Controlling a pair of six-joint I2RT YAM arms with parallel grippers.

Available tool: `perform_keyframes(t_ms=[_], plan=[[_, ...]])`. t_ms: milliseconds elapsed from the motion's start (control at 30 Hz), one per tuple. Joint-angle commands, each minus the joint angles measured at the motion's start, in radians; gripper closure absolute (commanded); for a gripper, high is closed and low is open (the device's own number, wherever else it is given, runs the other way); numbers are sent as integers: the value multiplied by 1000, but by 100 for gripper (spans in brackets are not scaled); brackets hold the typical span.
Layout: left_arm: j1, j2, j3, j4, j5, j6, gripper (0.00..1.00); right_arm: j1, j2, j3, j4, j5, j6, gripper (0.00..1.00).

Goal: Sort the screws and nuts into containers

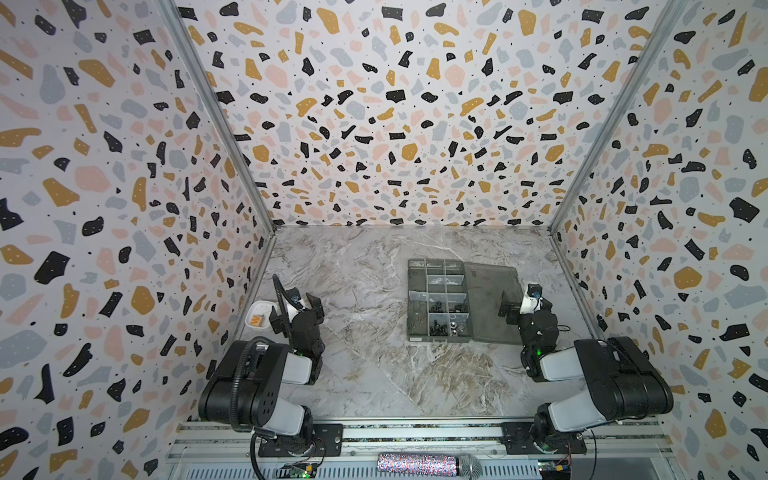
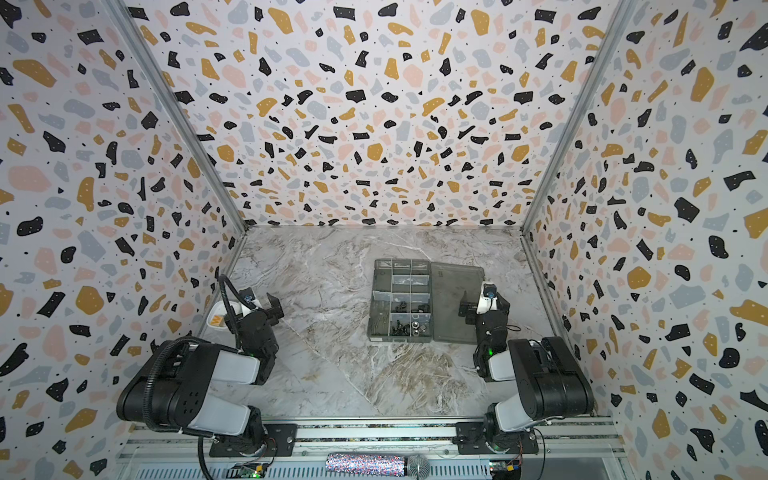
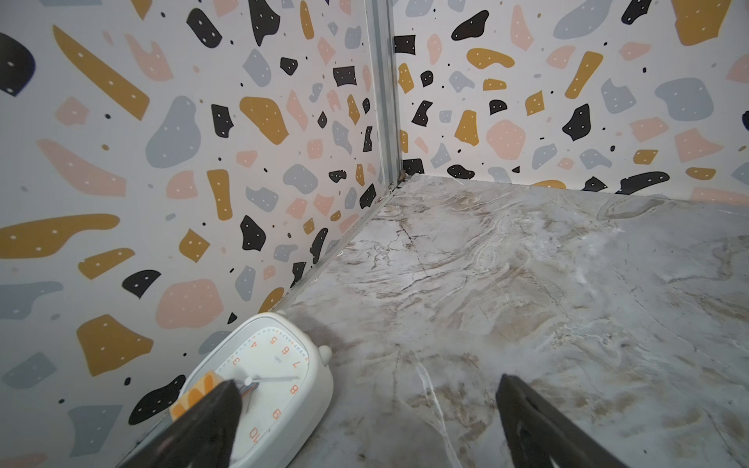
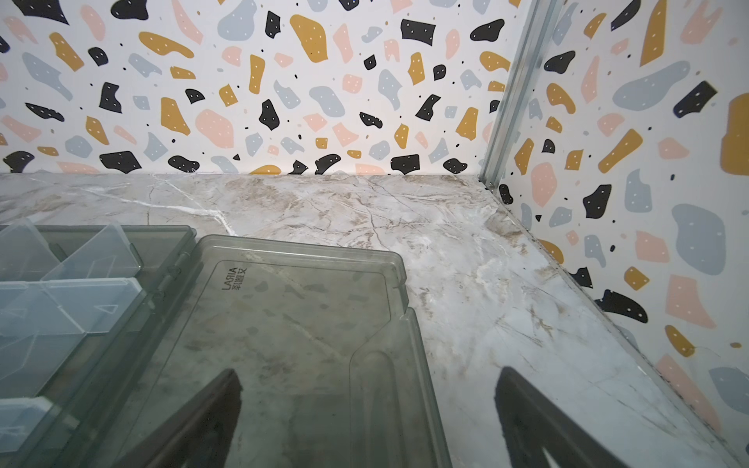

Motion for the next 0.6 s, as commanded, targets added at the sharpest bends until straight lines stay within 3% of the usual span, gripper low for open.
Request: perform_keyframes(t_ms=[0,567], plan=[[6,-13,17,38,-16,-13,0,4,1,-1,26,12,-13,1],[6,-5,17,48,-16,-12,0,-5,6,10,9,-6,-10,1]])
